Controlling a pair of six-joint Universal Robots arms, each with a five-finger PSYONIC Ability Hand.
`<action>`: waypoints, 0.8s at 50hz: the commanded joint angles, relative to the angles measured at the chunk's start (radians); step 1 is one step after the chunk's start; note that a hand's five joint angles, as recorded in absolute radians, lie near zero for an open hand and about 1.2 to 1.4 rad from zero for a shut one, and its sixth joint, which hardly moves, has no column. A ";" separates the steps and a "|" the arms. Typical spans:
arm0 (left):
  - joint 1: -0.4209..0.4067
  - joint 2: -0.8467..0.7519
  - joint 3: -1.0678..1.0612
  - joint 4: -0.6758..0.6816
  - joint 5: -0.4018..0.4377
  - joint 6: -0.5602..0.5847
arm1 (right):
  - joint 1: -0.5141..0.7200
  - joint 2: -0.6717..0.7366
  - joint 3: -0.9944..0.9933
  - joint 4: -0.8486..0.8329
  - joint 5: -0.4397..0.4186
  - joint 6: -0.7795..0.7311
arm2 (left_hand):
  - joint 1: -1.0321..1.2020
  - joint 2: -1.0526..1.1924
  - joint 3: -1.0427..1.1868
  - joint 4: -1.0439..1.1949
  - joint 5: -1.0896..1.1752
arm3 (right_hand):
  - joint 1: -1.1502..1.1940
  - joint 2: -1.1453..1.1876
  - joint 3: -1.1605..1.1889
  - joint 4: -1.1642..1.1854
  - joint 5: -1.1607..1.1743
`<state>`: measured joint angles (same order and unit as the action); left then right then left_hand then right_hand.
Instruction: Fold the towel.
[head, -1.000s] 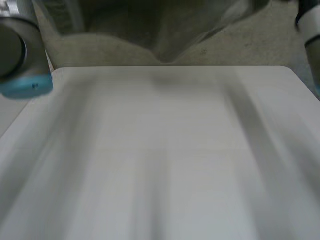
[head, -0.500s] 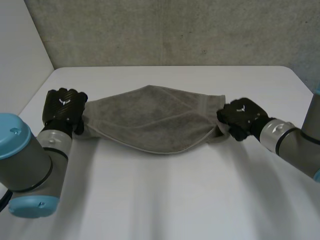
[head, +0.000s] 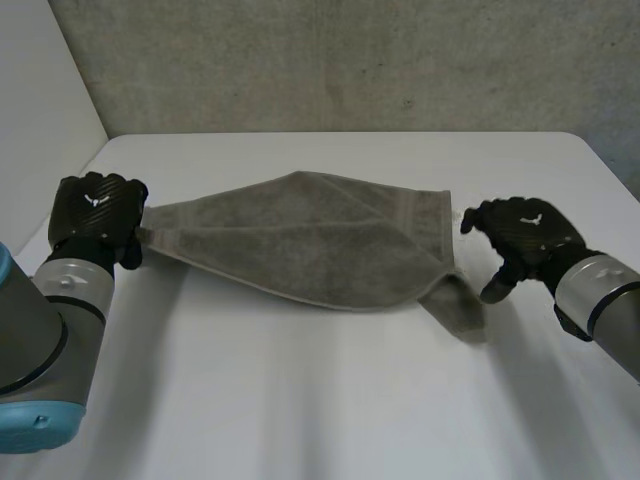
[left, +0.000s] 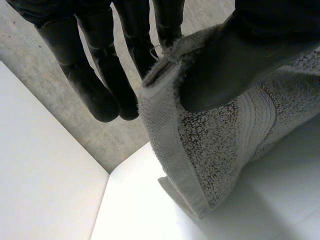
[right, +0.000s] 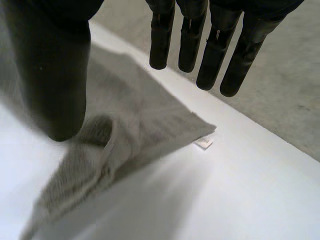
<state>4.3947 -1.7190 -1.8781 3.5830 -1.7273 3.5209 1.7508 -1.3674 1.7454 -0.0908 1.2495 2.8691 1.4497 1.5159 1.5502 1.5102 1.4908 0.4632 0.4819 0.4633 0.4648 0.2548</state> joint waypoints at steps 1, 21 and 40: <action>-0.011 0.035 -0.009 -0.012 0.000 0.000 | 0.015 -0.079 0.020 0.008 0.054 0.230 | -0.053 -0.120 -0.154 -0.114 -0.269 | -0.052 -0.071 -0.052 -0.054 -0.018; 0.000 0.041 -0.007 -0.013 0.000 -0.020 | 0.130 0.169 -0.043 -0.020 0.338 0.248 | -0.053 -0.120 -0.154 -0.114 -0.269 | -0.093 -0.112 -0.094 -0.095 -0.060; 0.000 0.042 -0.007 -0.013 0.006 -0.026 | 0.154 0.317 -0.181 0.006 0.350 0.259 | -0.053 -0.120 -0.154 -0.114 -0.269 | 0.218 0.199 0.218 0.216 0.252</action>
<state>4.3945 -1.6755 -1.8855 3.5696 -1.7210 3.4939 1.8881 -1.0459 1.5636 -0.0853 1.6061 3.1240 1.4497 1.5159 1.5502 1.5102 1.4908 0.6633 0.6459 0.6593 0.6627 0.4951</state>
